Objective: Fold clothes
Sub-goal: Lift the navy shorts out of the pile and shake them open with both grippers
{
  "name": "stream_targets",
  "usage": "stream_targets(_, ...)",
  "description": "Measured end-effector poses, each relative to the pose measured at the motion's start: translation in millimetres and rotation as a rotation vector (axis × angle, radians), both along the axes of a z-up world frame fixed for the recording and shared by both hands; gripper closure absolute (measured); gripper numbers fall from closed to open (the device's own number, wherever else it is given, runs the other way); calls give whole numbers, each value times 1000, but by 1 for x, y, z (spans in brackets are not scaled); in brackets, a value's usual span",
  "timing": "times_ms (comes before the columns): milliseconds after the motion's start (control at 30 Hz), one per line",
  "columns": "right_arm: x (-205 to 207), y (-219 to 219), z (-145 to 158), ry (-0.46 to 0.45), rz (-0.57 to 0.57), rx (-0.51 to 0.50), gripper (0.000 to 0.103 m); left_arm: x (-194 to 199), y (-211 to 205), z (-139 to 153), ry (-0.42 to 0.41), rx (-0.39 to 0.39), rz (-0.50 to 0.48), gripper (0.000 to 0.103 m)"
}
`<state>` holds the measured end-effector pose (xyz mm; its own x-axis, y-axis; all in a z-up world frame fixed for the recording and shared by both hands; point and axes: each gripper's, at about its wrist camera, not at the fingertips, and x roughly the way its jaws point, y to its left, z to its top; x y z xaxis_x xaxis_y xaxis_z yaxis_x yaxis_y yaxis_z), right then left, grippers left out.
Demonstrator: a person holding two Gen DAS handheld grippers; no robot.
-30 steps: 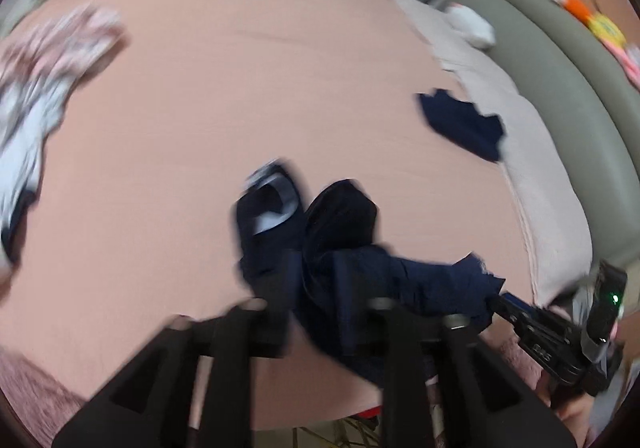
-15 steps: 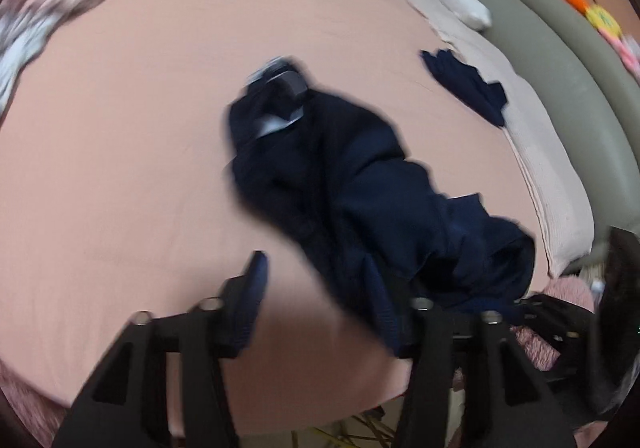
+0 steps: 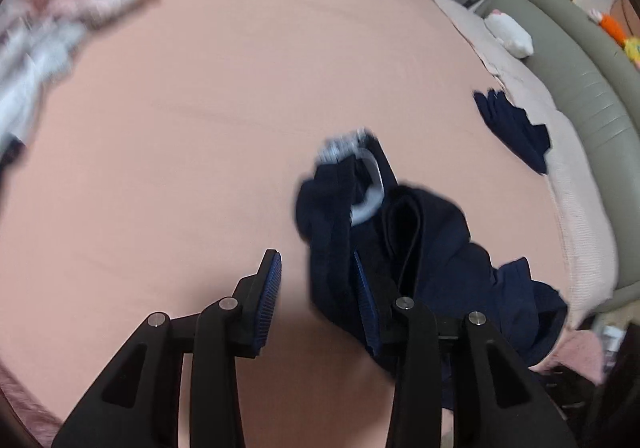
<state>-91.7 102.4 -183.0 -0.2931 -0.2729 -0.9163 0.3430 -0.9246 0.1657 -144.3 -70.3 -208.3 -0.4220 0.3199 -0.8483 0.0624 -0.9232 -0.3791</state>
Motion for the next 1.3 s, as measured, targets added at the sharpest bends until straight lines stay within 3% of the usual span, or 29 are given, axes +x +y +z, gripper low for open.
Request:
stream_targets(67, 3, -15, -14, 35, 25, 75, 43, 1, 10, -3, 26, 16, -48, 71)
stream_targets(100, 2, -21, -17, 67, 36, 94, 49, 3, 12, -2, 35, 17, -71, 87)
stream_targets(133, 1, -25, -16, 99, 39, 124, 62, 2, 16, -1, 32, 20, -89, 88)
stream_targets(167, -3, -26, -12, 114, 27, 154, 87, 3, 15, 5, 42, 19, -84, 88)
stream_targets(300, -19, -13, 22, 217, -102, 200, 93, 35, -14, 38, 107, 92, -18, 90)
stream_targets(400, -22, 13, 62, 331, -189, 190, 93, 70, -10, 59, 146, 164, -30, 89)
stream_targets(500, -19, 39, 89, 371, -250, 130, 90, 97, -3, 55, 91, 114, -61, 84)
stream_targets(667, -12, 59, 65, 254, -274, 151, 88, 103, -16, 40, -11, -2, -44, 79)
stream_targets(733, -8, 68, 58, 208, -267, 153, 88, 97, -16, 45, -3, 20, -66, 68)
stream_targets(767, -3, 73, 56, 188, -270, 138, 88, 90, -7, 46, -1, 25, -105, 56)
stream_targets(800, 2, 79, 53, 168, -273, 123, 86, 84, -1, 47, -5, 2, -144, 54)
stream_targets(900, 10, 86, 43, 118, -281, 112, 81, 68, 19, 45, 4, -69, -222, 54)
stream_targets(1000, 24, 89, 28, 90, -278, 114, 75, 51, 24, 32, -10, -194, -216, 54)
stream_targets(1067, 28, 87, 18, 62, -255, 110, 72, 51, 15, 32, -18, -237, -183, 58)
stream_targets(1100, 30, 86, 16, 54, -244, 119, 72, 54, 8, 35, -17, -241, -163, 73)
stream_targets(1167, 33, 83, 10, 39, -223, 136, 72, 61, -6, 40, -16, -247, -123, 91)
stream_targets(1300, 39, 82, 6, 37, -205, 178, 77, 75, -35, 51, -13, -261, -43, 94)
